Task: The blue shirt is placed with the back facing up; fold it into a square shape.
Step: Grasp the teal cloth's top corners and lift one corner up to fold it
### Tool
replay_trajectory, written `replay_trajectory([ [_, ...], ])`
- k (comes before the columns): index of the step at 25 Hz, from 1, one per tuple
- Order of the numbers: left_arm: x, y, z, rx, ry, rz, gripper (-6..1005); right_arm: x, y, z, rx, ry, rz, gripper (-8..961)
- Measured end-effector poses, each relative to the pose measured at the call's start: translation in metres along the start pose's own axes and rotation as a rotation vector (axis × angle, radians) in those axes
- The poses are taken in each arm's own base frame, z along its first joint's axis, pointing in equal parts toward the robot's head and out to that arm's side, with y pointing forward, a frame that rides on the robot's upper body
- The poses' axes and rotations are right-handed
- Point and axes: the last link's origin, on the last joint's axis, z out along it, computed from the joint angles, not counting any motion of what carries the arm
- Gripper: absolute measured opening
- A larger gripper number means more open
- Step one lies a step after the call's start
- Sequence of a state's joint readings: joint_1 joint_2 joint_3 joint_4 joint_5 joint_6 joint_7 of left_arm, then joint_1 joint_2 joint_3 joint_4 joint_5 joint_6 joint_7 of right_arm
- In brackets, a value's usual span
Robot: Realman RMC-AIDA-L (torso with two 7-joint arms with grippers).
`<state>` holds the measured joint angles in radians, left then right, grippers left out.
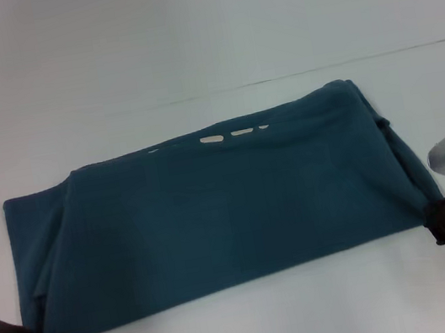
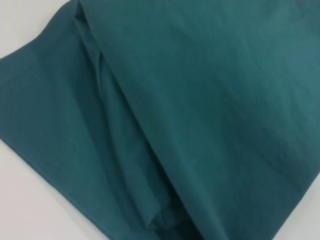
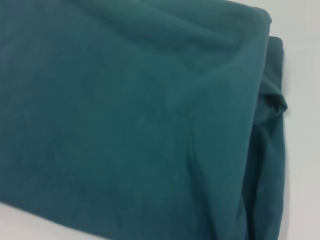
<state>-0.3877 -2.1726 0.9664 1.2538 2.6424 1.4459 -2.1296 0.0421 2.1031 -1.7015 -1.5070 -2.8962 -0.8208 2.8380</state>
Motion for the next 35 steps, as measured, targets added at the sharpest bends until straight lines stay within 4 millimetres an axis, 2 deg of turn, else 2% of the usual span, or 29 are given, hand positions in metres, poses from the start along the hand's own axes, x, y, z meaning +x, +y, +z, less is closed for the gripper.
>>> replay_trajectory([
  [16, -0.014, 0.004, -0.008, -0.016, -0.018, -0.003, 49, 0.010, 0.013, -0.013, -0.008, -0.034, -0.032, 95],
  [35, -0.017, 0.009, -0.016, -0.014, -0.034, 0.026, 49, 0.023, 0.029, -0.028, -0.011, -0.060, -0.042, 103],
])
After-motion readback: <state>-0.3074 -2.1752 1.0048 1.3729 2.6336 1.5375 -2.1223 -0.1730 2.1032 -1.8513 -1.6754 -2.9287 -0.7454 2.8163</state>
